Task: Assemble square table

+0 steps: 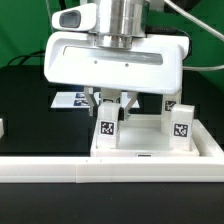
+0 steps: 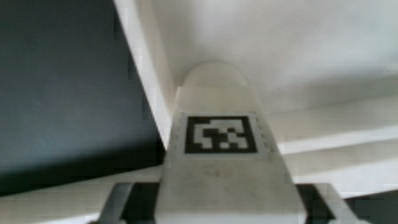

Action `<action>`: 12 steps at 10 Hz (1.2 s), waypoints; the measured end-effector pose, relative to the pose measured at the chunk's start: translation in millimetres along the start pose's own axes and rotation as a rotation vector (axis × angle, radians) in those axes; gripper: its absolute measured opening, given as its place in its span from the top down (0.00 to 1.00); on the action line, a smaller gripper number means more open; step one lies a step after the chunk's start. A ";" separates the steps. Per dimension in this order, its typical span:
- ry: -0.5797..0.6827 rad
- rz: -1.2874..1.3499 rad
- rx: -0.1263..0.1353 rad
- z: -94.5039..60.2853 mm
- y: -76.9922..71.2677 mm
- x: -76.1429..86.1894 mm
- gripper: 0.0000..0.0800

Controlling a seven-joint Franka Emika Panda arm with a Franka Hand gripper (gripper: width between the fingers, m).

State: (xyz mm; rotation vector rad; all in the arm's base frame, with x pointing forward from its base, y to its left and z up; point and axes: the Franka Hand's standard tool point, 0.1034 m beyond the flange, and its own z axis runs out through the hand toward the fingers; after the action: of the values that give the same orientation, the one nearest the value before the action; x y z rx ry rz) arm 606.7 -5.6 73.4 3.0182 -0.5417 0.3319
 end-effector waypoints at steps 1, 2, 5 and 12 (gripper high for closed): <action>0.002 0.109 0.001 -0.2 -2.1 -0.7 0.64; 0.002 0.214 0.003 -0.7 -6.2 -2.2 0.64; 0.008 0.507 -0.009 -1.2 -8.9 -3.5 0.64; -0.014 1.135 -0.044 -0.6 -3.4 -2.8 0.63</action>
Offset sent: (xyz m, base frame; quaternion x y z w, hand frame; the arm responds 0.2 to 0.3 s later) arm -0.0036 0.0003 0.0008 -0.0502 0.0134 0.2532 0.9660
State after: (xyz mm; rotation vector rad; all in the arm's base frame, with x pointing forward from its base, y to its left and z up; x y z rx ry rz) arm 605.2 -1.4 73.3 2.3157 -2.1436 0.3046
